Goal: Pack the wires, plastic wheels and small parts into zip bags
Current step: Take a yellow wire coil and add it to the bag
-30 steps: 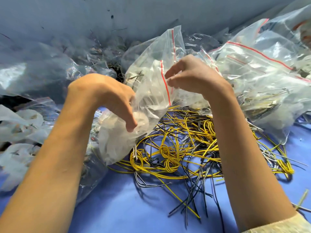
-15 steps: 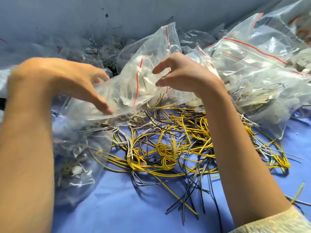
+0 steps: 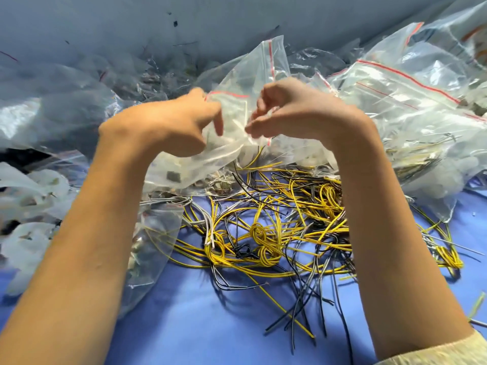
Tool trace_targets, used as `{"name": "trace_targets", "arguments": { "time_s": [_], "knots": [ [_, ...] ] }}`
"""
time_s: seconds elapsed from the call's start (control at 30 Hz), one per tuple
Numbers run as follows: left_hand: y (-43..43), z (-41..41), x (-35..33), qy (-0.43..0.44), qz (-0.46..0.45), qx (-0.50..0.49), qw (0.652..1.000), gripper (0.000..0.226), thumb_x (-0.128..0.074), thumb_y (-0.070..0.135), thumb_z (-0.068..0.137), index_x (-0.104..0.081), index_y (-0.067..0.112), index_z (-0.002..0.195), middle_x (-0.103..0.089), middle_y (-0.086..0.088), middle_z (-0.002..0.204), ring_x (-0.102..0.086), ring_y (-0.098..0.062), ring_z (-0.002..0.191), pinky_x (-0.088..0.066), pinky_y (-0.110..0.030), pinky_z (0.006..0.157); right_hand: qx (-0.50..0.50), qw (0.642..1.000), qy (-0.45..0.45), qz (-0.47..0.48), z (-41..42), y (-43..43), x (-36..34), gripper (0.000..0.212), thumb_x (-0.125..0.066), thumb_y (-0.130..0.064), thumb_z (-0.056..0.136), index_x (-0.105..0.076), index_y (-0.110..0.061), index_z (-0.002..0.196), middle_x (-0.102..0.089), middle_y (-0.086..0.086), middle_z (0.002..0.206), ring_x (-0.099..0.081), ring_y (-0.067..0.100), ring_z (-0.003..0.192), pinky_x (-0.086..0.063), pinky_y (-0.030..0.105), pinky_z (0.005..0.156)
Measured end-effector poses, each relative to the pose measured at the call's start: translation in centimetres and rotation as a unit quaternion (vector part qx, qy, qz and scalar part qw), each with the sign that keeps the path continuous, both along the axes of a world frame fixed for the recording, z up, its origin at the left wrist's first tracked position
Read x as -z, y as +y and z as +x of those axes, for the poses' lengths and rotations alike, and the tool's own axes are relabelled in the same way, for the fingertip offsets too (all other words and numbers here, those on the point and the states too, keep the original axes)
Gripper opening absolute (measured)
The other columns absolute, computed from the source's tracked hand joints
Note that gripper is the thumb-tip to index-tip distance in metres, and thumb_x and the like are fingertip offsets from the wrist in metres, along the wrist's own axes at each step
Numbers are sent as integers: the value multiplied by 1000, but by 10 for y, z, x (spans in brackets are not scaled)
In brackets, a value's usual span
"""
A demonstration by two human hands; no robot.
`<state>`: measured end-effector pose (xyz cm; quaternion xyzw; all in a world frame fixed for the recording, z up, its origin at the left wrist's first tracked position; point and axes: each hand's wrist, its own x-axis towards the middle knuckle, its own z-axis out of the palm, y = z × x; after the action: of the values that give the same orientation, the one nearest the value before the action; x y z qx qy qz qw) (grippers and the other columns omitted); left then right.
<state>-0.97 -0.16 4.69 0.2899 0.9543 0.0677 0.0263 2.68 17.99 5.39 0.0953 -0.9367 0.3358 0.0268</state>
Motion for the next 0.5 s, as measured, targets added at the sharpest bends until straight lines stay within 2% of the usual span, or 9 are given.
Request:
{"name": "trace_targets", "arguments": {
  "time_s": [0.07,0.17,0.27,0.33,0.4,0.5],
  "knots": [
    [-7,-1,-1,-33,-54,-16,998,48,-44,-4,80,-54,29,112,-45,-6,113,-51,-24,96,-46,-33,76,-51,989,-85,109,4,2,1,22,-74,-26,77,-61,-10,69,-73,12,82,-63,22,67,-41,27,64],
    [-11,-1,-1,-50,-65,-20,996,41,-51,3,85,-55,30,116,-51,-5,110,-51,-24,97,-44,-34,86,-113,947,-195,229,7,-3,7,18,-77,-35,73,-70,-20,80,-70,-4,78,-58,9,67,-41,14,54],
    [-10,-1,-2,-66,-52,-14,996,32,-53,10,88,-56,29,114,-52,-7,115,-51,-25,102,-42,-35,91,-160,917,-225,288,0,-14,20,23,-78,-33,73,-71,-33,95,-68,-15,83,-59,6,77,-48,21,68],
    [-11,-3,-1,-72,-51,-15,996,29,-52,14,90,-54,30,114,-46,-6,117,-51,-26,106,-40,-37,96,-194,891,-247,329,-4,-21,31,28,-77,-31,75,-70,-36,101,-61,-24,67,-55,-1,71,-45,23,72],
    [-12,-5,0,-74,-42,-22,996,28,-51,17,91,-52,31,115,-39,-4,114,-51,-25,102,-39,-37,97,-209,870,-271,356,-9,-24,42,25,-77,-28,76,-70,-39,96,-56,-28,52,-53,0,68,-44,23,70],
    [-13,-6,0,-71,-30,-32,997,26,-50,20,92,-52,31,116,-32,0,108,-51,-24,97,-39,-36,97,-202,866,-291,354,-12,-24,52,23,-78,-25,76,-66,-44,81,-56,-30,53,-59,6,84,-47,26,82]
  ]
}}
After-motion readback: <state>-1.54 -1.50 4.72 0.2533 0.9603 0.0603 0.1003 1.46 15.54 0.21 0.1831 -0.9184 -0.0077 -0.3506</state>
